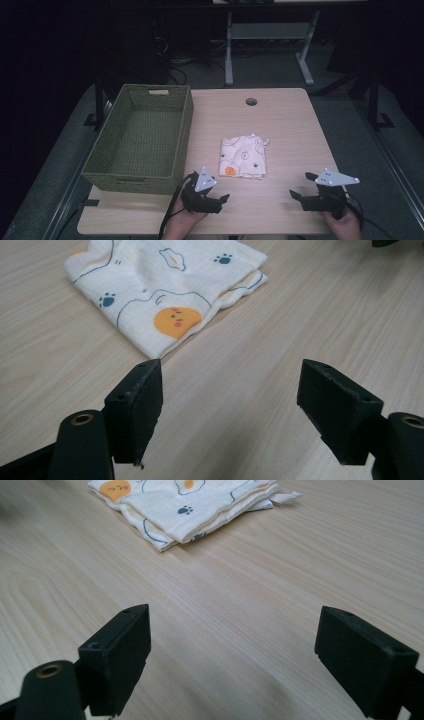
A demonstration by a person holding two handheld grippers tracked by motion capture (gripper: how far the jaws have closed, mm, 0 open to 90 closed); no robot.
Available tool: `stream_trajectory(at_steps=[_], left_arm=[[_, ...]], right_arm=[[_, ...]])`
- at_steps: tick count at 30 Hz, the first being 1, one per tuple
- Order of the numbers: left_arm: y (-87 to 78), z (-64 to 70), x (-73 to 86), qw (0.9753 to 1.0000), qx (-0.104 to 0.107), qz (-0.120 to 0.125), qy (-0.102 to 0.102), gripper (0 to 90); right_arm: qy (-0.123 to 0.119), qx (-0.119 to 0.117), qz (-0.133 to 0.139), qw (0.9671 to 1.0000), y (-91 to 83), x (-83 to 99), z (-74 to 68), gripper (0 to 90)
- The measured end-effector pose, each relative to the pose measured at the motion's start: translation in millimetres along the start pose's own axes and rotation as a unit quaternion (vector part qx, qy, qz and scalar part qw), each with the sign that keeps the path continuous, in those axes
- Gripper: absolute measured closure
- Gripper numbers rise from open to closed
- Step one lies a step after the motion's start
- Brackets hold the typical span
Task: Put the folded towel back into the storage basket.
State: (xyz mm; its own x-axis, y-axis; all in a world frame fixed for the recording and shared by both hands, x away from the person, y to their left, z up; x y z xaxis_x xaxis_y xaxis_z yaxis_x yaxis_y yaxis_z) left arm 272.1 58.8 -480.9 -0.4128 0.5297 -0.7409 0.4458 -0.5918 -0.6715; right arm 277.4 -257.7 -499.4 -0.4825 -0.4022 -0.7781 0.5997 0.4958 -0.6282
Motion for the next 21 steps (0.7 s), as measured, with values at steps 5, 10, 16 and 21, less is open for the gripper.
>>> stream_trajectory(at_steps=[5, 10, 16, 21], left_arm=[[0.6, 0.1, 1.1, 1.0, 0.001, 0.002, -0.005, 26.8], [0.0, 0.7, 1.5, 1.0, 0.0, 0.002, -0.001, 26.8], [-1.3, -0.4, -0.1, 1.0, -0.002, 0.003, 0.003, 26.8], [1.3, -0.2, -1.6, 1.0, 0.0, 0.008, -0.003, 26.2]], right_arm=[[-0.001, 0.0, 0.0, 1.0, 0.1, -0.5, -1.4, 14.5], [-0.004, 0.003, -0.001, 1.0, 0.0, -1.4, -2.0, 14.4], [-0.004, 0.003, -0.001, 1.0, -0.2, -1.3, -2.4, 14.4], [-0.004, 0.002, -0.001, 1.0, 0.6, -1.4, -2.4, 14.5]])
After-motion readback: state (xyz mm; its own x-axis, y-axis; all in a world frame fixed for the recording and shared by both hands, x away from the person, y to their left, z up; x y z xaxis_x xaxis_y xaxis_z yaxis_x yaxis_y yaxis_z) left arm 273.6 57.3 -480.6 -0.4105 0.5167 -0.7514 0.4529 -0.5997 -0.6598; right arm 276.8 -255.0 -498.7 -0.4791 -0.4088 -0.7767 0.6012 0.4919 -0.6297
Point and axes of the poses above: each handheld gripper's, and its own axes: y roughly forward along the jaws, x roughly out of its underside, z roughly to its right, the point moved 6 cm from there along y, roughly forward along the jaws, and after that the axes turned 2 degrees about -z, right-handed, at the moved point
